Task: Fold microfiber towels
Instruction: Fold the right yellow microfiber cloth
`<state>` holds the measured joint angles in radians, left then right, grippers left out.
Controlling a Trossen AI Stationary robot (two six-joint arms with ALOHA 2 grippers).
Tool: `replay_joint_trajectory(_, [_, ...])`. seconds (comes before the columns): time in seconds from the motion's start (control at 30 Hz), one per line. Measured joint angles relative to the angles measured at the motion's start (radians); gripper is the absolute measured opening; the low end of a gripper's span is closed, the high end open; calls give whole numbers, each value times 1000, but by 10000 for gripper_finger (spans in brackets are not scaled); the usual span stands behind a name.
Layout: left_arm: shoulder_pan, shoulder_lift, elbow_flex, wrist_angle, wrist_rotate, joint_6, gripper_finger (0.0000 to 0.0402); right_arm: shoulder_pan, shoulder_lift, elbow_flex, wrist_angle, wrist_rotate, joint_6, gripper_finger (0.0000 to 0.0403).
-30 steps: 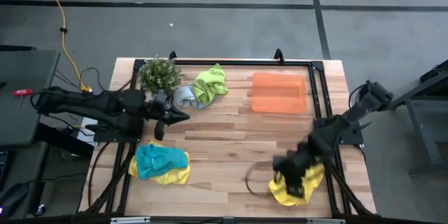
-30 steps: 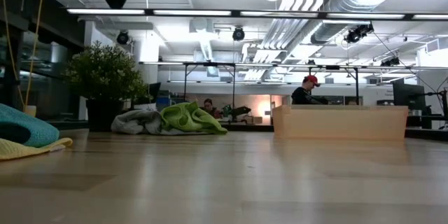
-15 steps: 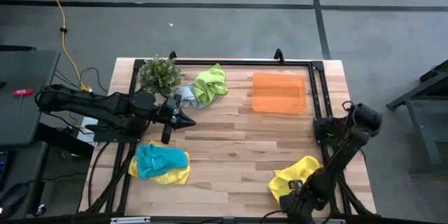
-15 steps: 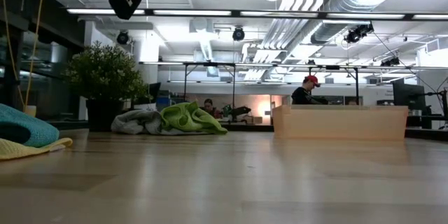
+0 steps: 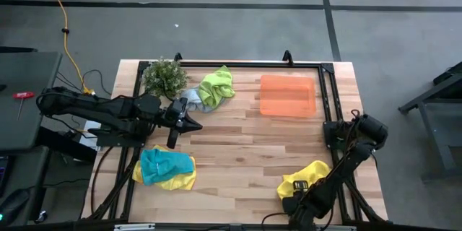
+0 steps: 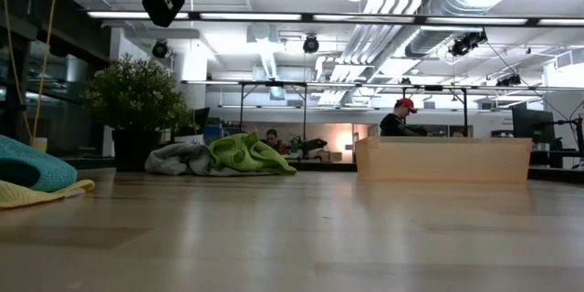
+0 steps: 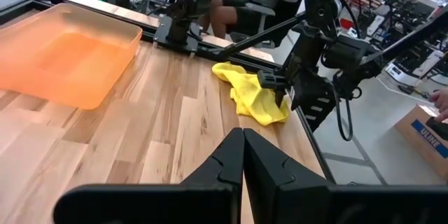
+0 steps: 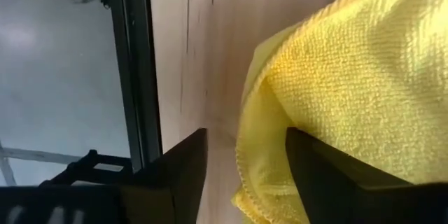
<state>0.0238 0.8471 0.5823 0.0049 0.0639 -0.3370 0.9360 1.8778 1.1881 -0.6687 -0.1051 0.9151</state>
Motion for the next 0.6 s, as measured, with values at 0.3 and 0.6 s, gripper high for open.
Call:
replay_joint_trajectory(0.3, [0, 0, 0, 0, 0, 0, 1, -37, -65, 15, -27, -131, -25, 15])
replay_joint_trajectory(0.6, [0, 0, 0, 46, 0, 20, 1, -196, -402, -29, -44, 94, -36, 1])
